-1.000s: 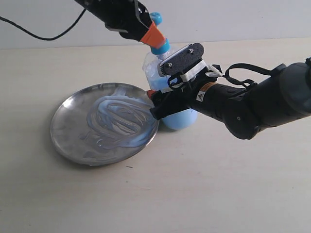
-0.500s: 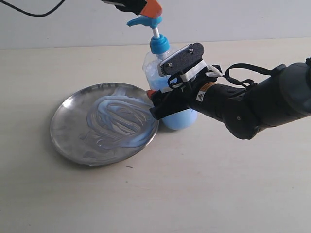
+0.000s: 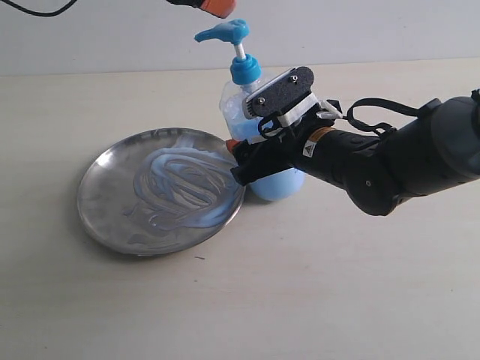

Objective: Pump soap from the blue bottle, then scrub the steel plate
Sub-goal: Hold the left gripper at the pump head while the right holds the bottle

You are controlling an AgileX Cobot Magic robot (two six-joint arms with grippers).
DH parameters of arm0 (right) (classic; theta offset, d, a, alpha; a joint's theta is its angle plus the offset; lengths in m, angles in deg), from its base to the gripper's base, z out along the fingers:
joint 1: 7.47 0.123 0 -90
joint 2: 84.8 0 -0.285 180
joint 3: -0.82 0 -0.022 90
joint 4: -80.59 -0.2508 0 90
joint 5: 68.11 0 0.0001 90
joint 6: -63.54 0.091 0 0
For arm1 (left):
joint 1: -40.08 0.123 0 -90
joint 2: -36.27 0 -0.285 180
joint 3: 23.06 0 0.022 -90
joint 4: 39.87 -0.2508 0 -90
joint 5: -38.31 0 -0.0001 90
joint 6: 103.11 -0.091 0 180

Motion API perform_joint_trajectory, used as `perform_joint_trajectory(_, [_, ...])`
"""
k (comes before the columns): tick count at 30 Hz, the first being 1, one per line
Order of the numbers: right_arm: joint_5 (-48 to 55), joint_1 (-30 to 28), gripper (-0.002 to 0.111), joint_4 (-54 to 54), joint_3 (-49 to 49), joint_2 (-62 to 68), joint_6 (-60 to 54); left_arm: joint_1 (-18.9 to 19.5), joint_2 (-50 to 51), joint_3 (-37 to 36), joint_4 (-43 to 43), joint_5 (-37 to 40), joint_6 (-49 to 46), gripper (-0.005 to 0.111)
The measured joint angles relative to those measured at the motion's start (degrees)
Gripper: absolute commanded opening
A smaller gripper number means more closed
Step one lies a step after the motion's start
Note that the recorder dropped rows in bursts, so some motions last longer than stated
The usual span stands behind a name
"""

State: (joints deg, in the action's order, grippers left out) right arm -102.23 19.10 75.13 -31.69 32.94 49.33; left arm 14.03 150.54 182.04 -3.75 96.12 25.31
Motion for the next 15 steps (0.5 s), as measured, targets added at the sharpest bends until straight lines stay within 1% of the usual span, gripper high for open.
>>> perform_joint_trajectory(15, [0.0,0.0,0.0,0.0,0.0,0.0,0.0,0.0,1.38,0.1,1.5,1.86,-0.42,0.0])
